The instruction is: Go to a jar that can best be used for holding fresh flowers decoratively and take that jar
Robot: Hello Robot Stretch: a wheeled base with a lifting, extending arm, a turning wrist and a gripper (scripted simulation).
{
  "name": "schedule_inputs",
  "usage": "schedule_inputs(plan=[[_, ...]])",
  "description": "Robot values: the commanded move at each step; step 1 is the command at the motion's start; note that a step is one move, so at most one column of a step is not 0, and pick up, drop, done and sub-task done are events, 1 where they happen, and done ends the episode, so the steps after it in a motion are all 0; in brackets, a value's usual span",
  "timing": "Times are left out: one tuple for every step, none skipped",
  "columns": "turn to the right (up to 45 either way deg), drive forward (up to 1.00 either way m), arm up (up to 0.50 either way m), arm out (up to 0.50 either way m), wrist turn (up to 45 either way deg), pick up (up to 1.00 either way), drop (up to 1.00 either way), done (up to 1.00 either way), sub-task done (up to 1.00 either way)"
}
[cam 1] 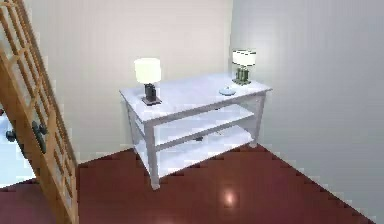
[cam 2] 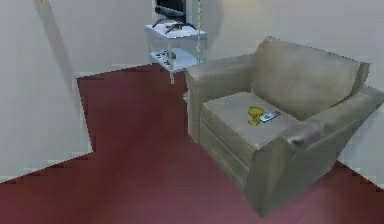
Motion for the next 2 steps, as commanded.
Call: schedule_inputs(plan=[[21.0,0.0,0.0,0.0,0.0,0.0,0.0,0.0,0.0],[0.0,0.95,0.0,0.0,0.0,0.0,0.0,0.0,0.0]])
